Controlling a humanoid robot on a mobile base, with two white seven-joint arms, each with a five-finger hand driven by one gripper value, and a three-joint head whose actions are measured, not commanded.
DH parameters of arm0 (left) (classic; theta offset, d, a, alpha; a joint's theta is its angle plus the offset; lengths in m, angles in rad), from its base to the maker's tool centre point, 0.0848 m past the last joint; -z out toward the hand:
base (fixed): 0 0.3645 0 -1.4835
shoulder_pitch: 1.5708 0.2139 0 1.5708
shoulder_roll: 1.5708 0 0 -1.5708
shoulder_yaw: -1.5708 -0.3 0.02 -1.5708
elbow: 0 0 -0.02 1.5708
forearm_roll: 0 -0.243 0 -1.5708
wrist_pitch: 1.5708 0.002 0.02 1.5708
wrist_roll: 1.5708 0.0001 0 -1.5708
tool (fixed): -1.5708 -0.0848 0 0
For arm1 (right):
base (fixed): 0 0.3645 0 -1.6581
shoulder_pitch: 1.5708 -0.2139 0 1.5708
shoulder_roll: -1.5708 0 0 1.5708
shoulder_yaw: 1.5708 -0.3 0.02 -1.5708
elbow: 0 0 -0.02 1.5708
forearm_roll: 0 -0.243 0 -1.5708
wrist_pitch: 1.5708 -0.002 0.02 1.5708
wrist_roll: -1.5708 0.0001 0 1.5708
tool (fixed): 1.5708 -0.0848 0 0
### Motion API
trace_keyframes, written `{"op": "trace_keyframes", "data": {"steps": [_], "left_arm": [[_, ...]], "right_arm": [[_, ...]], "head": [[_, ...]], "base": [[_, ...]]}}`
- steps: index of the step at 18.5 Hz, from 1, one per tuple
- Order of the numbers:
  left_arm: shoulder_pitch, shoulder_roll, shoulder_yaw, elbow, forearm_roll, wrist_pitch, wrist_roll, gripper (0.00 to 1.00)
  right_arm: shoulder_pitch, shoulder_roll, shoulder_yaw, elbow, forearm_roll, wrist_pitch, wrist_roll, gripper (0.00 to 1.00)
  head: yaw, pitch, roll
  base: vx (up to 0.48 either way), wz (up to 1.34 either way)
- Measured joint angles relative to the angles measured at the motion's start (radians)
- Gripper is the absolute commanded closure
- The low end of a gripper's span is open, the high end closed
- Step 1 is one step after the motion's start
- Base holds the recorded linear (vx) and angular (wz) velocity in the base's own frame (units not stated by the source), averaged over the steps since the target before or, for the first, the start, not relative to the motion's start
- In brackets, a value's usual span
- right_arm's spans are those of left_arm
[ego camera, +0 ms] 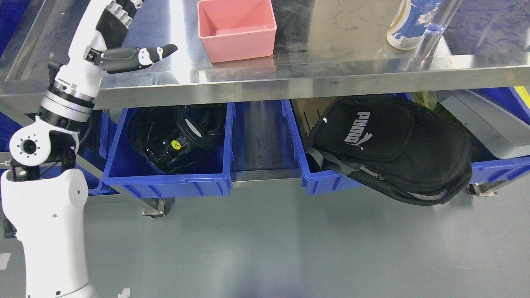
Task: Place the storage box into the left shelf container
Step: 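Raise the left hand and reach toward the pink box on the table, then grasp the pink box's rim with the left hand and lift it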
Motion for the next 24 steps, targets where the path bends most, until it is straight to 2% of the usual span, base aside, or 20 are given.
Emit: {"op": "trace_keyframes", "data": {"steps": [4,9,15,20,24], "left_arm": [[-0.103,0.077,-0.078,0.047,-0.104,-0.017,-0.113,0.05],[-0.255,0.128,-0.199,0.134,-0.179,-0.021,-0.148,0.06],[-0.364,0.134,-0.343,0.227,-0.211,0.076,-0.176,0.06],[-0.406,0.122,-0.426,0.293,-0.219,0.105,-0.208,0.06],[-0.442,0.106,-0.467,0.347,-0.23,0.108,-0.235,0.19]], "right_arm": [[0.0,0.0,0.0,0.0,0.0,-0.001,0.0,0.0],[0.0,0.0,0.0,0.0,0.0,-0.007,0.004,0.0],[0.0,0.0,0.0,0.0,0.0,0.0,0.001,0.0],[0.0,0.0,0.0,0.0,0.0,0.0,-0.001,0.0],[0.0,0.0,0.0,0.0,0.0,0.0,-0.001,0.0]], "head": [[0.0,0.0,0.0],[0.0,0.0,0.0],[0.0,0.0,0.0],[0.0,0.0,0.0],[0.0,0.0,0.0]], "base": [[0.0,0.0],[0.0,0.0],[0.0,0.0],[0.0,0.0],[0.0,0.0]]}}
